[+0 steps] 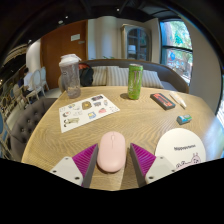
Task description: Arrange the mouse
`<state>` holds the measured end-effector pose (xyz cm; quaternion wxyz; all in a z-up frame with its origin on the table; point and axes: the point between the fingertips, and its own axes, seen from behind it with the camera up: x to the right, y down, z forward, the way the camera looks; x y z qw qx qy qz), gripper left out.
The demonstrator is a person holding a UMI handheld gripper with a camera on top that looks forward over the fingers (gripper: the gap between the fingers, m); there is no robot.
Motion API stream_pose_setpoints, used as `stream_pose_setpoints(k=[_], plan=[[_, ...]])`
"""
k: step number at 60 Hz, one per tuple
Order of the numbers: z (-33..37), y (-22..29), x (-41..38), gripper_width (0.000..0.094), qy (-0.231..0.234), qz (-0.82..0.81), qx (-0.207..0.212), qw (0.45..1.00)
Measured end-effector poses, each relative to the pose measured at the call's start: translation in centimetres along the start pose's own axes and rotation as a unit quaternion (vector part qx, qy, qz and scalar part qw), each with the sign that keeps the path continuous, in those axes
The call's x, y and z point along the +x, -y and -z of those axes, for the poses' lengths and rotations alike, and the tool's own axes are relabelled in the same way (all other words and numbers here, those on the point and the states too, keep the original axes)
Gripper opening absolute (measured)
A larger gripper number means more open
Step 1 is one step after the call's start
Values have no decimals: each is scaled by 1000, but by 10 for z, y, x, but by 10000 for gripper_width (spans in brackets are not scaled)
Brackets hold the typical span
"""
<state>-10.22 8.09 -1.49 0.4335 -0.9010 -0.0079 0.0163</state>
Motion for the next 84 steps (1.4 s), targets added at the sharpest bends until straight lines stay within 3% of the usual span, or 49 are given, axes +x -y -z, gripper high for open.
stream_pose_setpoints(k=[4,24,37,44,52,60,66,70,79,81,83,84], plan=[[-8,6,5,554,-8,-7,2,1000],[-2,8,7,392,1,-3,16,1000],[106,92,66,392,-32,28,160,986],[152,107,142,389,-71,2,180,981],[138,58,221,387,-111,-25,119,986],[91,-10,235,390,-85,-41,37,995],[71,-36,224,389,-63,-22,7,998],[66,-38,221,402,-62,-5,6,998],[63,-40,222,545,-48,-25,-1,999],[66,-40,224,662,-45,-32,-1,998],[71,-36,226,893,-41,-37,7,998],[74,-34,227,861,-40,-40,15,998]])
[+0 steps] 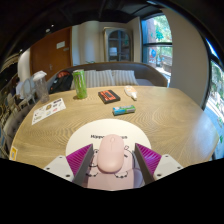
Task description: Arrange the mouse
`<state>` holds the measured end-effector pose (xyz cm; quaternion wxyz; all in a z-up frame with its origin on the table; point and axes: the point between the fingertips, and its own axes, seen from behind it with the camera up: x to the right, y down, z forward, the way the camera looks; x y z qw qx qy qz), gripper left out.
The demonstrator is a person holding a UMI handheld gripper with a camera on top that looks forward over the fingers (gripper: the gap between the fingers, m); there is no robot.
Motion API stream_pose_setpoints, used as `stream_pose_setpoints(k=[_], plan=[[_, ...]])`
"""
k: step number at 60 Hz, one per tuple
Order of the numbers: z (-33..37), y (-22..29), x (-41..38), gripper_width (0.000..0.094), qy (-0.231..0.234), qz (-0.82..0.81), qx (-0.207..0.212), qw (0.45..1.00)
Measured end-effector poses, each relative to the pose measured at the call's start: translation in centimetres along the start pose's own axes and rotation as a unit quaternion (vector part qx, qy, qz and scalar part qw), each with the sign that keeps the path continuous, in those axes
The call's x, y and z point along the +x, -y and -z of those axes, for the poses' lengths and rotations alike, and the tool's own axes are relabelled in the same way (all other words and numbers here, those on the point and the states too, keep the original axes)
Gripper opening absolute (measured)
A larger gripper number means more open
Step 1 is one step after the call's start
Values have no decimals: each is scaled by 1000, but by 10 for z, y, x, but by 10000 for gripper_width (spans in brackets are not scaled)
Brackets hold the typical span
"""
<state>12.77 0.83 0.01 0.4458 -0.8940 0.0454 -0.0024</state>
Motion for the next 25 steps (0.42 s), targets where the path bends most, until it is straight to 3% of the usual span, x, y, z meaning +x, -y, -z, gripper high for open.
stream_pose_setpoints(k=[2,14,25], plan=[[7,5,-1,830,10,-4,14,1000],[90,7,3,843,63,-15,61,996],[165,-27,48,840,48,-5,72,996]])
